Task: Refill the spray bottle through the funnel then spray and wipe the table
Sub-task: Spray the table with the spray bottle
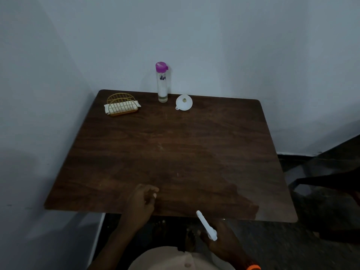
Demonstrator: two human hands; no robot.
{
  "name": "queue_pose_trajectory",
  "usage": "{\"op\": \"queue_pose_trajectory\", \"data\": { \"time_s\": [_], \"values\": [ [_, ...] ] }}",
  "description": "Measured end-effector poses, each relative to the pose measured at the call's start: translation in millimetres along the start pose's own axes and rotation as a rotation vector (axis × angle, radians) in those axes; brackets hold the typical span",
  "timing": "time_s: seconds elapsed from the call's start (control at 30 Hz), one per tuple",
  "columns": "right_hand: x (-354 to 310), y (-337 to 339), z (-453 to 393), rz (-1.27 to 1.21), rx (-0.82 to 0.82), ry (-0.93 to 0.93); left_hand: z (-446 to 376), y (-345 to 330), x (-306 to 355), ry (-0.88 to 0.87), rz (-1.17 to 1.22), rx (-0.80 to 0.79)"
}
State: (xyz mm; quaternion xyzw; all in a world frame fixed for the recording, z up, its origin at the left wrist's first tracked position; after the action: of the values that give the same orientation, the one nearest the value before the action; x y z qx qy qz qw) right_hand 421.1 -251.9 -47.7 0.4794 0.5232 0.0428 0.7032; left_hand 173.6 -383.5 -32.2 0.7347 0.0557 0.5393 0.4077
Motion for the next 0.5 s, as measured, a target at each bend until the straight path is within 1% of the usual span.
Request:
{"op": "queue_pose_trajectory", "data": {
  "time_s": [0.07, 0.1, 0.13, 0.2, 0.33, 0.5],
  "values": [
    [19.0, 3.6, 6.8, -0.001, 0.106, -0.083, -0.8, -0.9, -0.5, 0.0, -0.003, -0.005],
    [30.0, 4.3, 9.3, 0.008, 0.138, -0.156, -0.7, -1.0, -0.6, 0.003, -0.004, -0.009],
    [40.3, 2.8, 11.5, 0.011, 0.141, -0.239, -0.7, -1.2, -0.7, 0.007, -0.001, -0.013],
    [61.3, -1.4, 15.5, 0.022, 0.168, -0.34, -0.4, -1.3, -1.1, 0.01, -0.006, -0.015],
    [93.1, -17.5, 21.2, 0.016, 0.131, -0.515, 0.8, -5.9, -4.9, 0.026, 0.005, -0.027],
    [98.9, -17.0, 20.8, -0.043, 0.098, -0.582, 3.0, -13.2, -10.3, 0.053, 0.044, -0.064]
  ]
}}
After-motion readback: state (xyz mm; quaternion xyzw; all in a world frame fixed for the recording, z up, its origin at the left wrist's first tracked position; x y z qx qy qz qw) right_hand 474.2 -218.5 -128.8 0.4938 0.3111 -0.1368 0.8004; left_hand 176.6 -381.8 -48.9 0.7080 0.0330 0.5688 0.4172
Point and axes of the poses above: each hand's wrist, its own z-axis away from the middle knuckle, its own y-axis out of the back of the hand, x = y × z, the point moved 6 cm from there along -z, towards the middle knuckle, and after that the axes turned 14 degrees about x, right-handed, at the moved point
